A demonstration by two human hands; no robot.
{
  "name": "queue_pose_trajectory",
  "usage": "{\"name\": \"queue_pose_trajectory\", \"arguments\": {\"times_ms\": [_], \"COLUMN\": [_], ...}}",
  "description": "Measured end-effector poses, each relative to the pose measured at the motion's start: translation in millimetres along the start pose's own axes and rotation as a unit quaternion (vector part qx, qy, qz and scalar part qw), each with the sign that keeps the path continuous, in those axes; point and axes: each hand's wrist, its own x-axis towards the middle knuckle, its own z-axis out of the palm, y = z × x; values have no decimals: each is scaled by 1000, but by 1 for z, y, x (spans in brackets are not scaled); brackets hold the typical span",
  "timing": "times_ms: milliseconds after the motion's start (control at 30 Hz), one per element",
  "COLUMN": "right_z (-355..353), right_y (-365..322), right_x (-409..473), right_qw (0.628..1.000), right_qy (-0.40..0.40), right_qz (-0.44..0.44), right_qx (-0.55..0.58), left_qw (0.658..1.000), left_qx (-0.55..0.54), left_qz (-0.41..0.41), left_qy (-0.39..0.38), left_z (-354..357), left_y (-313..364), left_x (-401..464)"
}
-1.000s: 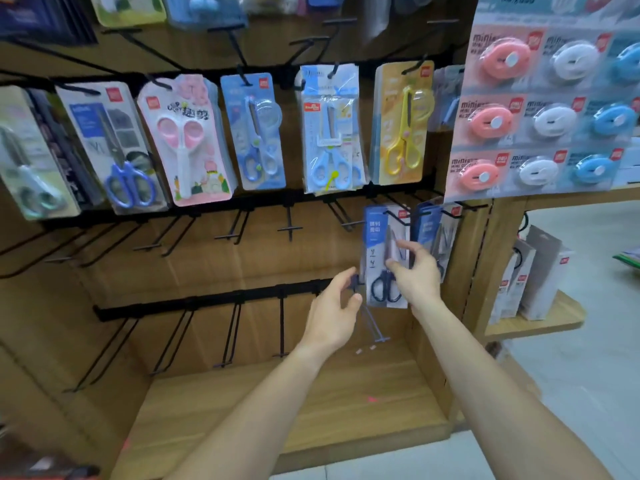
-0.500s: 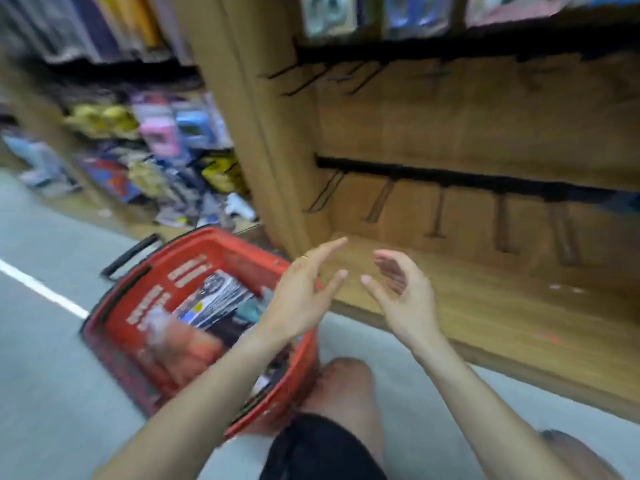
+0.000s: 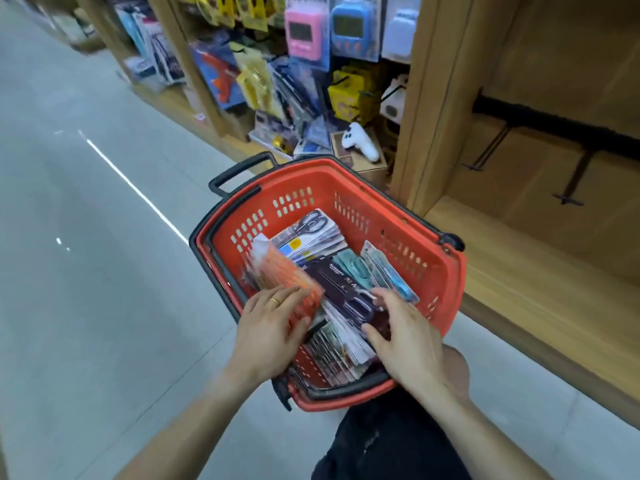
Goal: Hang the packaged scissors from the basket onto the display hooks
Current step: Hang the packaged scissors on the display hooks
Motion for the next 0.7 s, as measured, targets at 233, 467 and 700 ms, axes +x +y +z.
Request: {"name": "queue_pose_trajectory", "arguments": {"times_ms": [233,467,700], "right_z": [-2,23,72], "right_y": [-11,-20,-29], "right_x": [4,66,100], "right_qw": [994,955,918], "right_qy": [-35,-218,-253], "right_qz": [19,68,94], "right_qx": [-97,-191,-291], "left_qw": [1000,994,986], "left_qx": [19,59,98], "left_qz": [-6,6,-25], "left_qy": [12,-89,-134], "left_z": [7,2,10], "left_y": [0,18,40], "left_x": [3,13,10]}}
